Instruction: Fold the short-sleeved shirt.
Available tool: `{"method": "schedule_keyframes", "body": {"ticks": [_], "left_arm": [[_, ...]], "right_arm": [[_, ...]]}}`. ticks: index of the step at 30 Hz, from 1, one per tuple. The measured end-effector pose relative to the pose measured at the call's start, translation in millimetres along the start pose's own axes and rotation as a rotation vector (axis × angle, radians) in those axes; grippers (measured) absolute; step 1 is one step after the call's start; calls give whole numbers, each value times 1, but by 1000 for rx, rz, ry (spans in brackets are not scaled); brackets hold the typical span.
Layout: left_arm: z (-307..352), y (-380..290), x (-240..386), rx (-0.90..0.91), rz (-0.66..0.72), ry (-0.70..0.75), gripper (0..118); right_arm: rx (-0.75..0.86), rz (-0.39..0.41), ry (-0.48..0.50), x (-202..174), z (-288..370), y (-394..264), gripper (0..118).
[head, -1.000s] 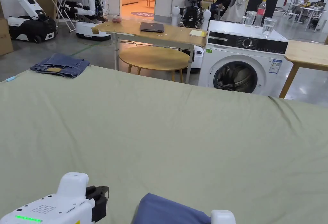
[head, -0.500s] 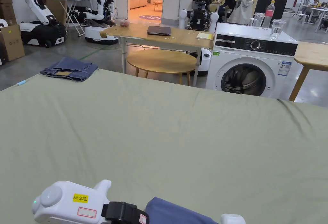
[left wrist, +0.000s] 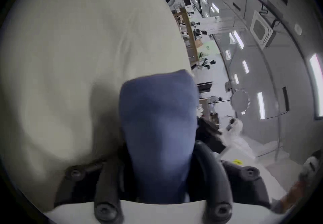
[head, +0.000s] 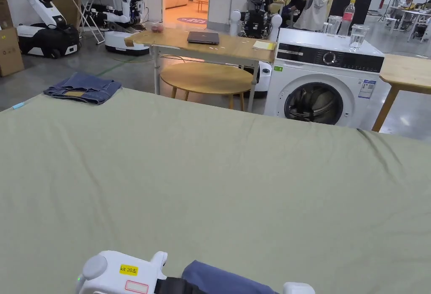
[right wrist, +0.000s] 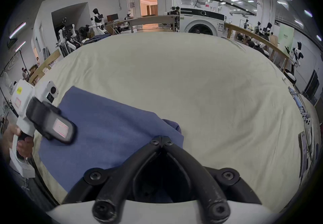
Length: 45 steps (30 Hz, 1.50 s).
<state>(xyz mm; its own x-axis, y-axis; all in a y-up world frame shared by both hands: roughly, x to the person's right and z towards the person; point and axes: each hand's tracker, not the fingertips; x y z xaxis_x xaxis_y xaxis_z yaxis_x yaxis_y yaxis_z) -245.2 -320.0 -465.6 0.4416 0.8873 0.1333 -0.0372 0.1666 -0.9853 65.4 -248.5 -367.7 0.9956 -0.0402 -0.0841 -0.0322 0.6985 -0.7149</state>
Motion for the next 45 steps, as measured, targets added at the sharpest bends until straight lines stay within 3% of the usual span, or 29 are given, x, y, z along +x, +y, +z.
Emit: {"method": "schedule_keyframes", "body": {"ticks": [3,18,27,35,45], "left_arm": [[2,-5,-8,34,101,-61,22],[47,3,43,53,17,67,18],[181,15,53,133,-46,246,18],[310,33,19,189,46,434,18],[398,43,-3,204,161,654,18]], "right_arm": [[12,14,0,-3,2,-2,0],[150,83,-28,-9,13,19,0],[160,138,1,-36,6,46,0],[141,158,20,-60,-8,50,0],[95,175,34,-76,-22,48,0]]}}
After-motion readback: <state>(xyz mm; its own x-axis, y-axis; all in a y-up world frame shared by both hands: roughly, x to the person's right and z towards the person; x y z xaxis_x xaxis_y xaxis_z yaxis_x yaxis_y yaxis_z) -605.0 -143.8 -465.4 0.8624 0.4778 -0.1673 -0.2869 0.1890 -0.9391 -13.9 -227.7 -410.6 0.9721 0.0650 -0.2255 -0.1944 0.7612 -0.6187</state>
